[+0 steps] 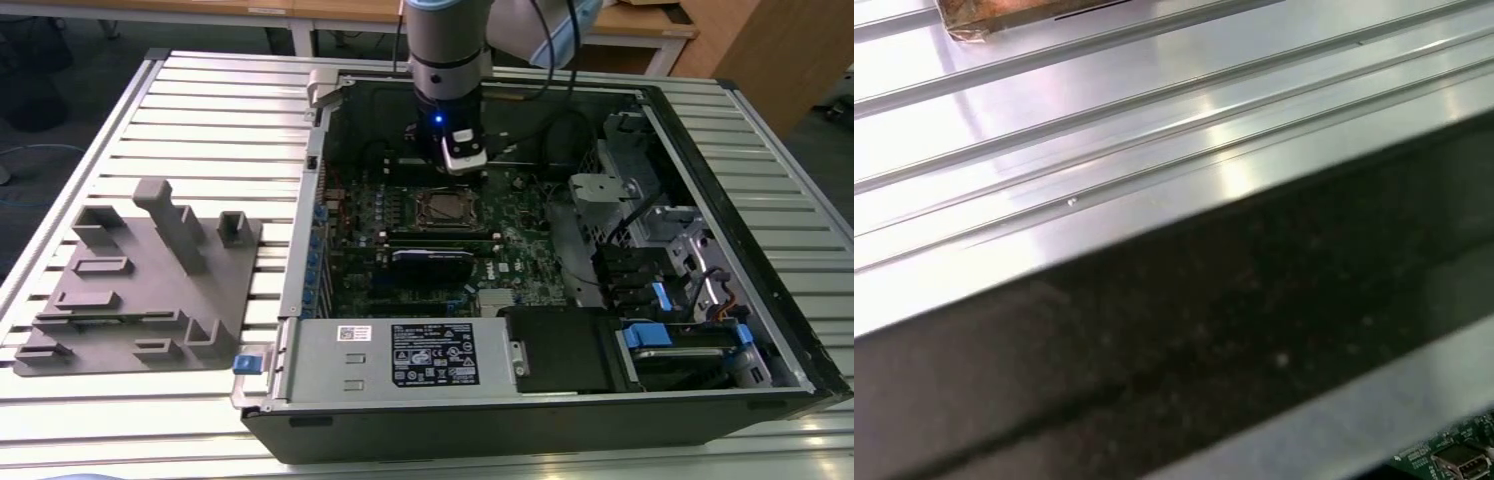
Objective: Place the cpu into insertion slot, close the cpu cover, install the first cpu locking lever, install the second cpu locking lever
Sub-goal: 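Install the first cpu locking lever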
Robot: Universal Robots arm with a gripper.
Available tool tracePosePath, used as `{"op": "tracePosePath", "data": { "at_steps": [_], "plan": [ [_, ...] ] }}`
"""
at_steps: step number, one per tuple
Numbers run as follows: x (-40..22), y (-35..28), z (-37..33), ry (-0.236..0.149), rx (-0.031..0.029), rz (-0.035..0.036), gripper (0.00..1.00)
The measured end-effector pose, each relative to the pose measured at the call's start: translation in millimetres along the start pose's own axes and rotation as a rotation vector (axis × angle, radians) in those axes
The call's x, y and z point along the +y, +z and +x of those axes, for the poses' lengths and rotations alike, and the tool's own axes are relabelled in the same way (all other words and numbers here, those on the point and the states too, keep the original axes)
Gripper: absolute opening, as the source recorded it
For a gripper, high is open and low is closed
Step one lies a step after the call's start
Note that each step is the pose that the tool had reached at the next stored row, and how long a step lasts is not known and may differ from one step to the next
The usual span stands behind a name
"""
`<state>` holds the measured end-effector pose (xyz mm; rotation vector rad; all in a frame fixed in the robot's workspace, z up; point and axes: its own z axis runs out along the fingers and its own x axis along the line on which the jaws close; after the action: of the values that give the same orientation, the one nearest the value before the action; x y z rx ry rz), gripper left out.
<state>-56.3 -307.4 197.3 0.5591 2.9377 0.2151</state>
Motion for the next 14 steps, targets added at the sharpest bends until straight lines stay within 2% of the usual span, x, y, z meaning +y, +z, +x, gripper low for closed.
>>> {"op": "tracePosePath", "data": {
  "at_steps": [6,10,14],
  "plan": [
    [-0.6,1.3,1.1,-0.002,-0.0164,-0.0057,0.11],
    [-0.7,2.1,1.2,-0.005,-0.0284,-0.0024,0.11],
    [-0.7,1.9,1.2,-0.005,-0.0301,-0.0019,0.11]
  ]
}}
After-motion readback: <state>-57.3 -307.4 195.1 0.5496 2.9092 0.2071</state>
